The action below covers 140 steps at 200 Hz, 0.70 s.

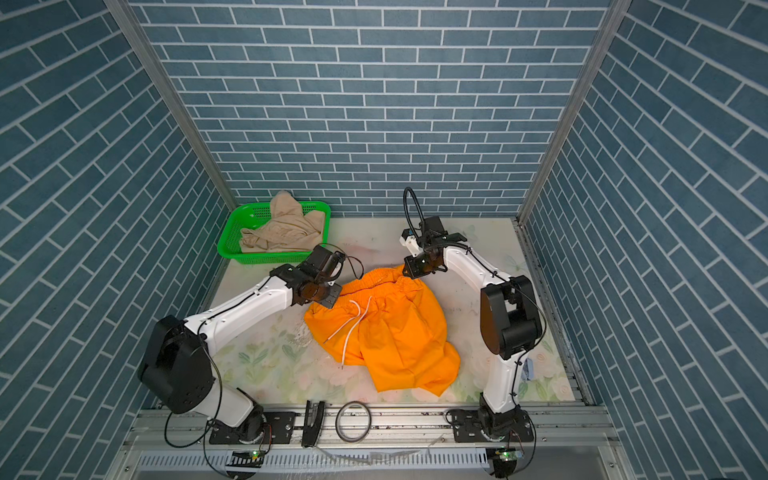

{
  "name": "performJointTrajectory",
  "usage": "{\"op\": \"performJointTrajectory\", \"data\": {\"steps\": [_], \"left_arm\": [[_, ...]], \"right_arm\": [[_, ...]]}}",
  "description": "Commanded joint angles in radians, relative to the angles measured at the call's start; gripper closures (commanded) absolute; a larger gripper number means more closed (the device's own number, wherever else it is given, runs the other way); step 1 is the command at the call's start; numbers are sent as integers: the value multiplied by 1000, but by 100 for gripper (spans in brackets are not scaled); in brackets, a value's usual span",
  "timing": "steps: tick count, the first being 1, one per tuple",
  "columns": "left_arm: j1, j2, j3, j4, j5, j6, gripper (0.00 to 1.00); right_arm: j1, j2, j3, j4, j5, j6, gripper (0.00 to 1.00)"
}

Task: Fold and stack the shorts

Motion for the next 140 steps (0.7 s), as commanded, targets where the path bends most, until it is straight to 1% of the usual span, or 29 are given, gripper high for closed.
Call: {"op": "performJointTrajectory", "data": {"steps": [1, 9, 21, 31, 51, 68, 88, 107, 140], "left_arm": [[13, 16, -18, 52, 10, -25, 100], [17, 19, -23, 59, 6, -24, 100], [23, 21, -26, 59, 5, -23, 100], [28, 18, -30, 63, 3, -23, 100], [38, 1, -41, 68, 2, -24, 100], [50, -15, -52, 77, 16, -23, 100], [56, -28, -59, 77, 15, -21, 100], [60, -36, -70, 84, 9, -15, 100], [65, -59, -93, 97, -1, -15, 100]], "right_arm": [[6, 2, 47, 69, -45, -28, 67], [6, -4, 45, 84, -43, -26, 61], [8, -17, 34, 101, -28, -26, 47], [15, -30, 17, 120, -12, -33, 43], [36, -46, -10, 128, 14, -70, 40], [56, -54, -29, 124, 71, -103, 40], [70, -52, -30, 112, 130, -109, 40], [92, -15, 4, 74, 209, -112, 40], [97, 64, 47, 52, 277, -85, 39]]}}
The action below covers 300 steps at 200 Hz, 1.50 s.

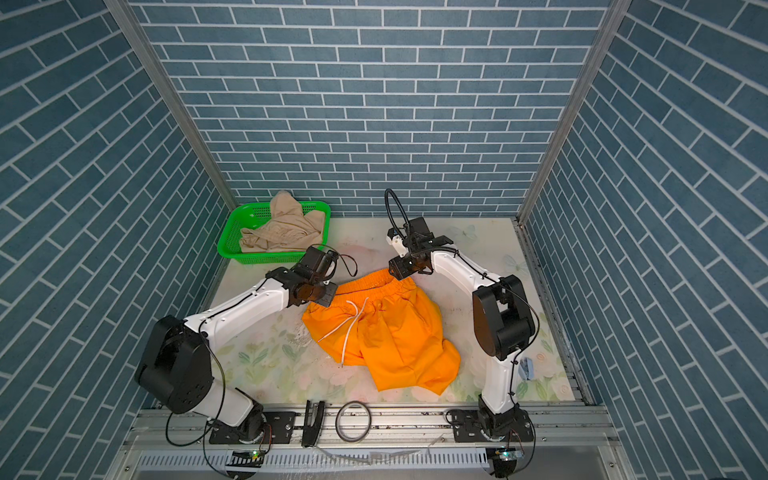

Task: Fold and stack the shorts

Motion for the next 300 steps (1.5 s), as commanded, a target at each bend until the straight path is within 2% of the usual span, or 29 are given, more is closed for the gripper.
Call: {"op": "performJointTrajectory", "data": {"steps": [1, 55, 101, 122, 132, 150, 174, 182, 212, 230, 271, 286, 300], "left_arm": [[12, -36, -28, 10, -11, -1, 100], [19, -72, -51, 26, -17, 1, 100], [19, -90, -80, 76, 21, 9, 100], [18, -95, -90, 85, 20, 12, 100], [19, -96, -90, 83, 21, 12, 100], [19, -103, -89, 73, 14, 14, 100], [20, -113, -73, 46, -10, 13, 100], [22, -116, -59, 24, -16, 15, 100], [23, -151, 71, -121, -33, 30, 100], [24, -202, 172, -199, -7, 56, 100], [24, -339, 438, -366, 96, 79, 100], [25, -350, 551, -459, 163, 105, 100], [24, -328, 683, -575, 179, 111, 100]], "right_arm": [[0, 61, 37, -34, 95, -14, 39], [-10, 117, 27, 24, 41, 45, 40], [-23, 116, -71, 240, -173, 103, 43], [-24, 151, -54, 249, -190, 116, 47], [-24, 166, -34, 228, -180, 111, 53], [-24, 160, -38, 227, -174, 105, 71], [-24, 105, -48, 204, -141, 97, 100], [-24, 77, -48, 181, -112, 93, 100], [-26, -65, -5, 15, 1, 56, 100], [-27, -180, 43, -97, 42, 33, 100], [-25, -455, 191, -305, 43, 25, 100], [-21, -505, 288, -412, -2, 4, 100], [-12, -529, 414, -540, 12, 3, 100]]}}
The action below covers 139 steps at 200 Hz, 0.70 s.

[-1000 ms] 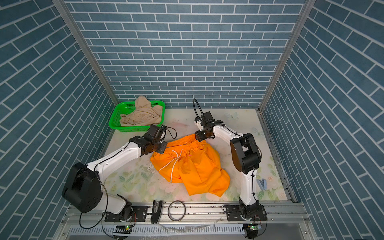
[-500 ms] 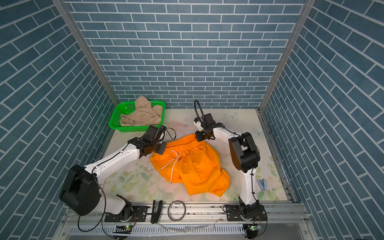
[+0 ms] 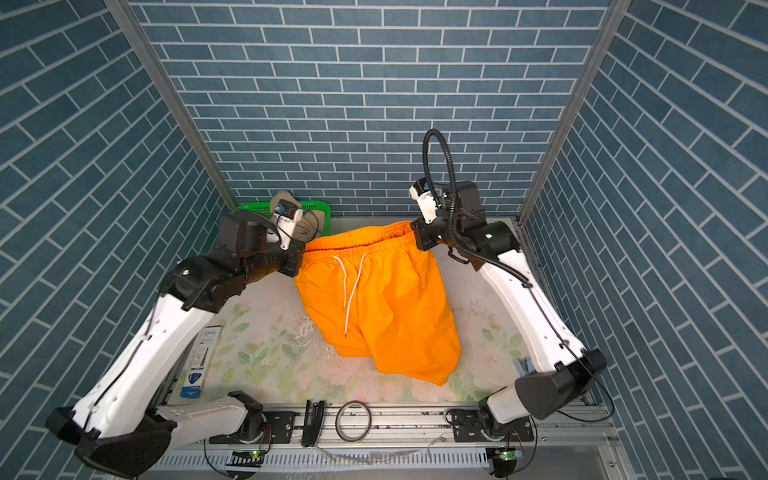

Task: Fold and stack the shorts
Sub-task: 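Lift the shorts by the waistband with both grippers, stretching it taut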

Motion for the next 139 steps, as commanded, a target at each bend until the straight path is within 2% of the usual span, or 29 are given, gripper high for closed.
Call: {"op": "performJointTrajectory", "data": {"steps": [1, 30, 51, 73, 99, 120, 139], "left_arm": [[9, 18, 159, -241, 72, 39, 100], [7, 13, 345, -334, 94, 60, 100], [7, 16, 477, -417, 93, 72, 100], [8, 92, 649, -537, 81, 82, 100], [8, 182, 815, -606, 30, 90, 100], [8, 225, 929, -636, 62, 94, 100], [8, 233, 942, -627, 94, 96, 100]], "right_arm": [[10, -41, 132, -268, 0, -52, 100], [12, -99, 304, -360, -10, -55, 100], [11, -49, 504, -491, -32, -37, 100], [11, -1, 647, -559, -52, -23, 100], [9, -2, 687, -540, -71, -3, 100], [10, -19, 691, -534, -102, 24, 100], [10, -40, 674, -526, -58, 43, 100]]}}
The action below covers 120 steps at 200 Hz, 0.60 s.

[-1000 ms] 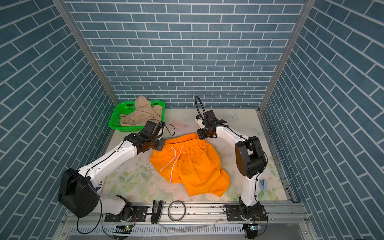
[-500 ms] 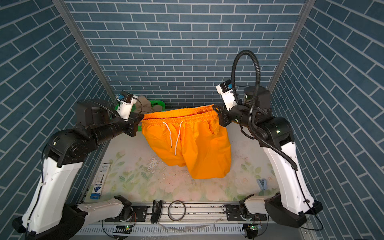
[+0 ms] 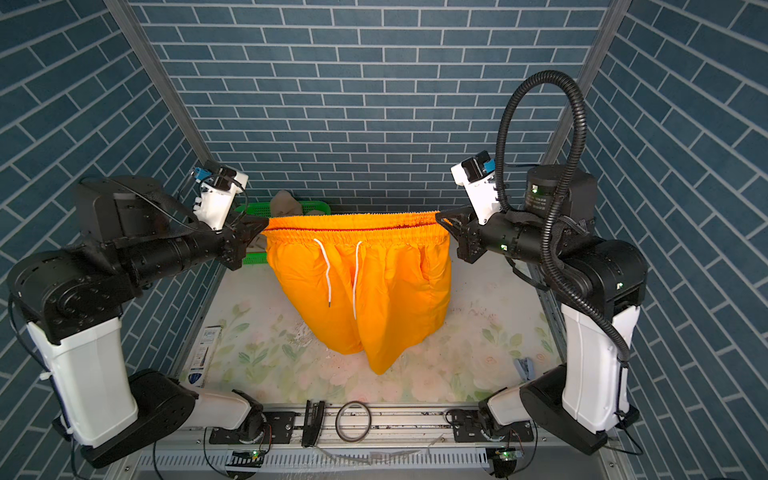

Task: Fold and stack the shorts
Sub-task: 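Lift the shorts by the waistband with both grippers, stretching it taut, then lower the hanging orange shorts flat onto the table with both grippers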

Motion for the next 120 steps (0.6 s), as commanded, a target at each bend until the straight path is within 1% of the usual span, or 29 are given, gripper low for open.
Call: {"op": "performJointTrajectory", "data": {"steps": [1, 26, 31, 41, 58, 68, 84, 88, 96, 105, 111, 120], "left_arm": [[11, -2, 35, -74, -31, 21, 100], [13, 71, 36, -86, -88, 29, 100], [13, 100, 38, -82, -108, 29, 100], [21, 157, 39, -69, -133, 34, 100], [52, 280, 52, -31, -137, 42, 100], [68, 360, 67, 1, -142, 45, 100], [91, 490, 78, 73, -146, 52, 100], [94, 523, 80, 93, -147, 58, 100], [103, 588, 79, 144, -160, 57, 100], [110, 664, 89, 190, -152, 63, 100], [117, 711, 90, 225, -133, 67, 100], [119, 774, 93, 275, -134, 66, 100]], "right_arm": [[-12, -41, 8, -12, 61, 37, 100], [-13, -36, -30, 18, 237, 40, 100], [-16, -27, -43, 31, 290, 38, 100], [-38, 3, -63, 44, 336, 24, 100], [-145, 74, -114, 74, 283, 31, 100], [-199, 107, -173, 130, 266, 29, 100], [-278, 165, -278, 248, 252, 30, 100], [-300, 181, -305, 282, 207, 30, 100], [-337, 217, -357, 348, 158, 37, 100], [-371, 262, -416, 433, 121, 44, 100], [-381, 287, -448, 477, 107, 42, 100], [-402, 328, -503, 560, 90, 57, 100]]}}
